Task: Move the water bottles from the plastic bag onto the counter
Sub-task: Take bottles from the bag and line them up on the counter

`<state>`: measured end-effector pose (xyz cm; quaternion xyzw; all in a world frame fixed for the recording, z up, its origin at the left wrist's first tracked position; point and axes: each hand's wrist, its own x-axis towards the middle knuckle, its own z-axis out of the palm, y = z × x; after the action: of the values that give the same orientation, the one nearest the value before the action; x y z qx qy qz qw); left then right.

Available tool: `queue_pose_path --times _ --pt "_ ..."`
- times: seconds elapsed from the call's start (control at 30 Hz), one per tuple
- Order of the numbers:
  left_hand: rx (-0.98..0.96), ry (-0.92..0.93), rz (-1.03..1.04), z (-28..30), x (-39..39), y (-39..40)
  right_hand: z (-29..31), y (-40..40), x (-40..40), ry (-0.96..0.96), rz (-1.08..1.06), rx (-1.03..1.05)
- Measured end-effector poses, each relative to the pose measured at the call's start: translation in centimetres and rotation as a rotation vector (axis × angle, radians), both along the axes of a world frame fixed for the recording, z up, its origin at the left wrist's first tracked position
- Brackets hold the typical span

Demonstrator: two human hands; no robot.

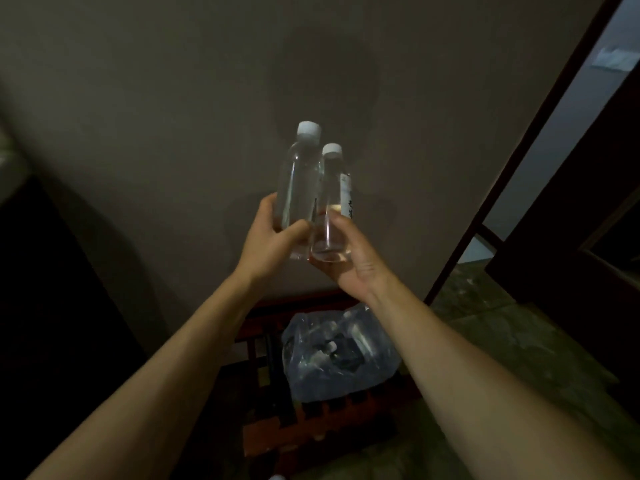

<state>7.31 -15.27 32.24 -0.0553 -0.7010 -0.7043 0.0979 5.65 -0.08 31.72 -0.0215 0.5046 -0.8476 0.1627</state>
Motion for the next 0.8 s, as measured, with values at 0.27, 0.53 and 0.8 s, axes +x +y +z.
queue_pose_path --times 0.27,0.53,0.8 --pt "-0.327 0.116 0.225 2.2 4.6 -5.1 3.5 -5.0 4.5 0.085 0.052 -0.024" --pt "-0.752 0.408 0.497 6.6 7.4 -14.7 6.7 -15.5 7.8 0.049 0.025 -0.177" --pt "-0.332 0.013 0.261 7.8 12.0 -30.8 6.8 -32.0 11.9 0.096 0.108 -0.144"
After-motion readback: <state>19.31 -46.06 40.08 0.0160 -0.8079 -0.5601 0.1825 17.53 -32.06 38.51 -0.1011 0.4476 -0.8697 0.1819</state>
